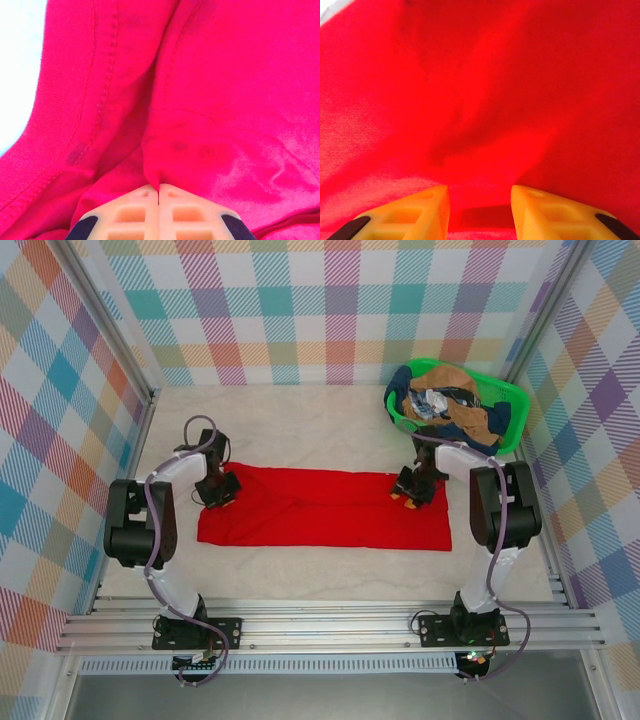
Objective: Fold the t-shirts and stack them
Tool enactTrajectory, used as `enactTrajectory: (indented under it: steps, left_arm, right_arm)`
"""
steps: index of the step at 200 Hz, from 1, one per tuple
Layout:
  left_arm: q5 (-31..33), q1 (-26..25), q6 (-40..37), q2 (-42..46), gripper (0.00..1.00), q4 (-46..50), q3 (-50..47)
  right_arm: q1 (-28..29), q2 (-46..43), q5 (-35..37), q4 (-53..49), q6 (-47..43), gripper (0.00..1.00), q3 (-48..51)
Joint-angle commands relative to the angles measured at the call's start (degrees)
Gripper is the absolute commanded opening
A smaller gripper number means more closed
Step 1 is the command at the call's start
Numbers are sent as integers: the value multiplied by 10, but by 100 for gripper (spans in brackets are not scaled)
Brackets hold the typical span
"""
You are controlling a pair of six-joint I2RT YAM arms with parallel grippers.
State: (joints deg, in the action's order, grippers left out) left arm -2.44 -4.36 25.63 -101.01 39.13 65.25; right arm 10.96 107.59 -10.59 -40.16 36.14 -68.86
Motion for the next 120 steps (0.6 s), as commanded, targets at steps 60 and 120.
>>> enactTrajectory:
  steps: [60,120]
  left_arm:
    - [17,-1,-5,15,5,29,42]
    - [23,0,-14,-7,5,33,74]
  right_arm:
    - [-2,24,13,-37,-5,38,-20]
    - [-1,29,8,-39,-6,38,-20]
